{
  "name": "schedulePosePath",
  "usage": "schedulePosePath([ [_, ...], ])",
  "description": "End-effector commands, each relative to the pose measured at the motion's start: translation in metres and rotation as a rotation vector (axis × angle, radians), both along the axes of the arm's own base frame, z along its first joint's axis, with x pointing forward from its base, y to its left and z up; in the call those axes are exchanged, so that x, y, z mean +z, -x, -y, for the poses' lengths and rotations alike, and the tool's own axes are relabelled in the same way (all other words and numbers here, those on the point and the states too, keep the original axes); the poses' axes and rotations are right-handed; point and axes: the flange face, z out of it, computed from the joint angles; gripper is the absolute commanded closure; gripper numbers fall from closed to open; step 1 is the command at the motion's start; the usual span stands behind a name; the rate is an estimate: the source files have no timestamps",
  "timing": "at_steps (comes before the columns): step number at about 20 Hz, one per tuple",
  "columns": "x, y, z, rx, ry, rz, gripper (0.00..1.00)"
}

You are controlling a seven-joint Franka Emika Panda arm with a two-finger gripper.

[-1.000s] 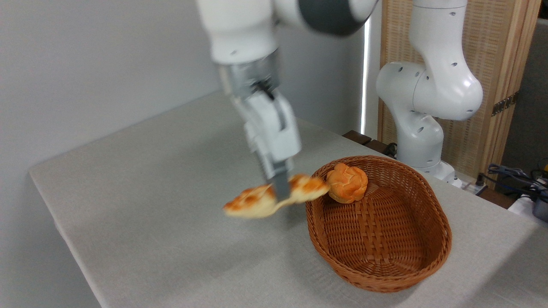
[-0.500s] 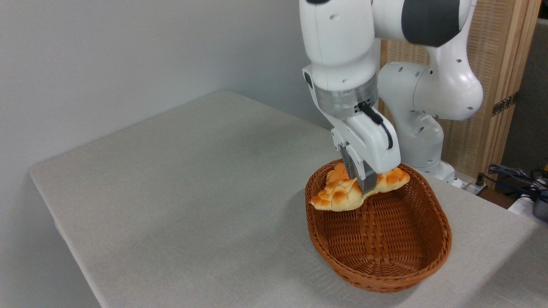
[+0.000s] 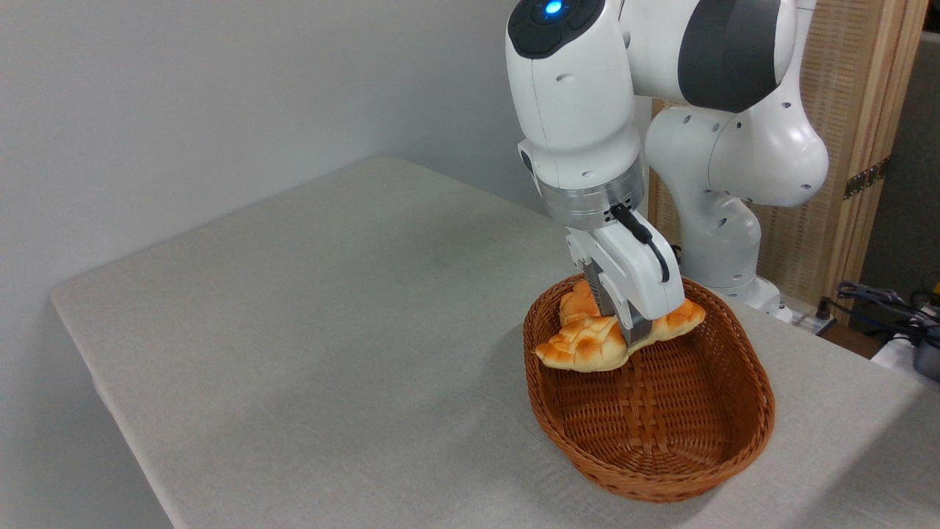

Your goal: Put bread into the basket

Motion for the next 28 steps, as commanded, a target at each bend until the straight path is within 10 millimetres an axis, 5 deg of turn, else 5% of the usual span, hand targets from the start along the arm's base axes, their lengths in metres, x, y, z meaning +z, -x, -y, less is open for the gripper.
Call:
schedulePosePath([
  [1,-0.003,0.003,-0.012,0.015,-0.008,0.008,0.01],
  [20,0.009,0.0,-0.009,0.009,-0.013,0.033,0.0],
  [23,0.036,-0.011,-0.004,0.008,-0.023,0.088,0.0],
  [28,0.09,-0.037,0.04,0.063,-0.099,0.184,0.0],
])
